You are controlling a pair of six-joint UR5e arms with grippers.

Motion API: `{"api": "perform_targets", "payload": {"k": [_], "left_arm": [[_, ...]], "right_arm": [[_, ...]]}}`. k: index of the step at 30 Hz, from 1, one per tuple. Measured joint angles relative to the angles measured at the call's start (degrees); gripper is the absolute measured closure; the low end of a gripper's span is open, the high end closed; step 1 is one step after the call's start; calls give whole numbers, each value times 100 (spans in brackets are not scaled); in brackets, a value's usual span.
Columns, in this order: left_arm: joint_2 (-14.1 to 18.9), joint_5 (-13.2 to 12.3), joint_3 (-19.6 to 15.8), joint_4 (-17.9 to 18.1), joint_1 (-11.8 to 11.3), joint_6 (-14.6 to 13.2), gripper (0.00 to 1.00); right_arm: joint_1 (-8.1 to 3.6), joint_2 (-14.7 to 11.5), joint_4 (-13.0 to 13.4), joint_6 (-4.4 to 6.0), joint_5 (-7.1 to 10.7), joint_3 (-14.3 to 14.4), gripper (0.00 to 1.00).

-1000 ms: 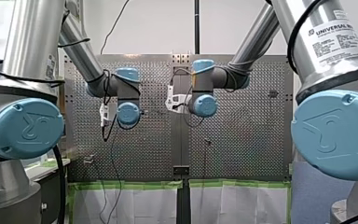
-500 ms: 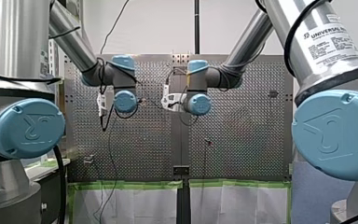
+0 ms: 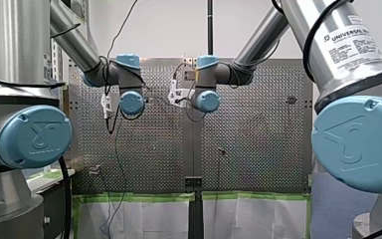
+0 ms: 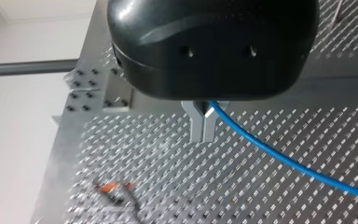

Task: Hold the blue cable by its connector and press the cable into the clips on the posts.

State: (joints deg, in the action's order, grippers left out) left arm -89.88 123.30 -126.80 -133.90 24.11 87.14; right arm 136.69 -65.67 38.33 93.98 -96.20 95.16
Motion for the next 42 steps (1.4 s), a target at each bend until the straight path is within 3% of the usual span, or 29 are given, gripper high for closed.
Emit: {"api": "perform_targets", "payload": {"k": [13, 19, 23, 27, 34, 42], "left_arm": [[20, -594, 584, -655, -606, 585, 100], [19, -901, 646, -994, -893, 923, 100], [44, -910, 659, -1202, -959, 1073, 100], [-21, -960, 665, -1415, -953, 1018, 100], [238, -901, 686, -1603, -986, 886, 100], [212, -826, 1015, -1928, -1096, 537, 100]], "right_arm": [[78, 27, -60, 30, -37, -89, 100], [97, 30, -105, 41, -39, -194, 100], [99, 37, -170, 58, -40, -336, 100], [99, 43, -266, 79, -40, -516, 100], [68, 62, -397, 93, -40, -782, 100], [92, 263, -439, 127, -71, -961, 100]]}}
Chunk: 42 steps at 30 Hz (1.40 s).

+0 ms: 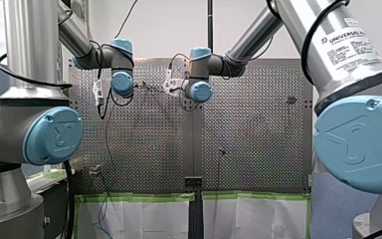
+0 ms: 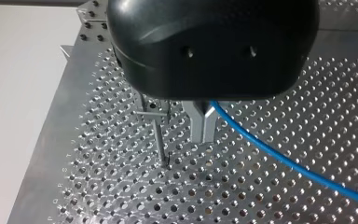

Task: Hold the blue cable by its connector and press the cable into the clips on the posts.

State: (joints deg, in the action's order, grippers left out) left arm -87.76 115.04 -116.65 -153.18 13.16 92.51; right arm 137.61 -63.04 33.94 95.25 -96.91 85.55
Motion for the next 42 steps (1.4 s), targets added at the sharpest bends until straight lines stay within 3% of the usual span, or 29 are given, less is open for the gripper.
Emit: {"api": "perform_targets", "payload": {"k": [10, 18, 29, 36, 42], "left_arm": [[200, 0, 312, -429, -77, -177, 100], [87, -118, 319, -415, -150, -176, 100], [20, -383, 496, -350, -196, -74, 100], [-244, -344, 697, -445, -204, -61, 100], [-420, -343, 856, -418, -215, -23, 100]], "right_arm": [[-55, 78, -33, 71, -22, -167, 100], [-123, 215, -181, 123, 19, -431, 100], [-133, 377, -324, 127, 98, -816, 100], [-134, 425, -390, 127, 109, -953, 100], [-146, 615, -492, 127, 111, -1185, 100]]}}
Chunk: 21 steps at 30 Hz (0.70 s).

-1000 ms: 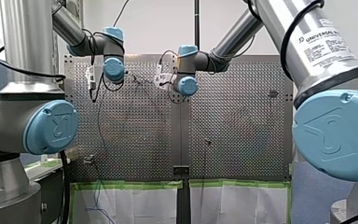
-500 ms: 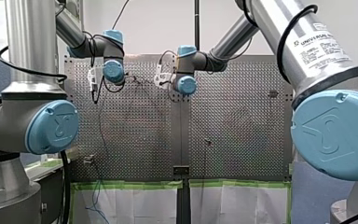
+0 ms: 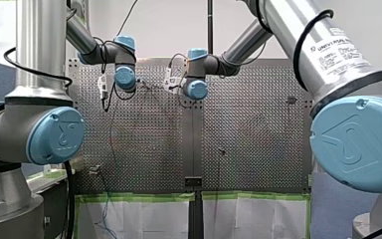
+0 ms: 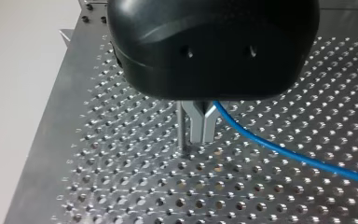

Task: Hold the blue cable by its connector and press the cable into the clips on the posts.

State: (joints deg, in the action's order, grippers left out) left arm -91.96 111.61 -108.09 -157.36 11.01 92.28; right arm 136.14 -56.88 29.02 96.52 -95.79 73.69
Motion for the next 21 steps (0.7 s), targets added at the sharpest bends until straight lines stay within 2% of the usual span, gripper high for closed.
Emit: {"api": "perform_targets", "payload": {"k": [6, 10, 21], "left_arm": [[-29, 9, 173, -2, -56, 99, 100], [-162, -44, 297, -83, -86, 174, 100], [-332, -102, 358, -123, -126, 209, 100]], "right_arm": [[-3, 163, -65, 0, 0, -209, 100], [-22, 204, -91, 0, 5, -312, 100], [-112, 258, -103, 0, 11, -357, 100]]}}
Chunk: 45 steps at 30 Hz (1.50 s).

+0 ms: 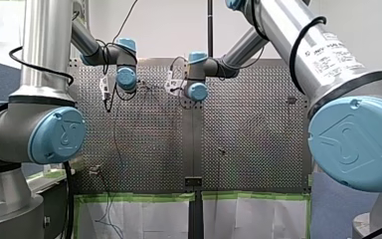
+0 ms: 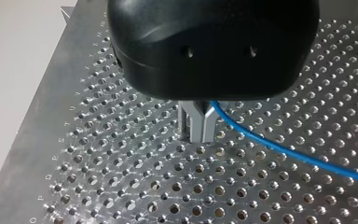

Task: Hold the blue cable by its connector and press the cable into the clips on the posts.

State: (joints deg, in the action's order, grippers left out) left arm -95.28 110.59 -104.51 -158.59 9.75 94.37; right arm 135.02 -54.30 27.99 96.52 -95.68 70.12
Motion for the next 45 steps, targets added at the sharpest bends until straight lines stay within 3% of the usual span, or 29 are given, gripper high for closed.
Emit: {"api": "perform_targets", "payload": {"k": [12, 23, 34, 45], "left_arm": [[-32, -284, 215, 100, -124, 215, 100], [-418, -384, 534, -9, -225, 256, 100], [-490, -754, 607, 34, -390, 311, 100], [-495, -749, 609, 35, -473, 325, 100]], "right_arm": [[-35, 196, -2, 0, 72, -137, 100], [-55, 236, -52, 0, 101, -406, 100], [-197, 441, -160, 3, 75, -657, 100], [-286, 535, -232, 6, 75, -782, 100]]}}
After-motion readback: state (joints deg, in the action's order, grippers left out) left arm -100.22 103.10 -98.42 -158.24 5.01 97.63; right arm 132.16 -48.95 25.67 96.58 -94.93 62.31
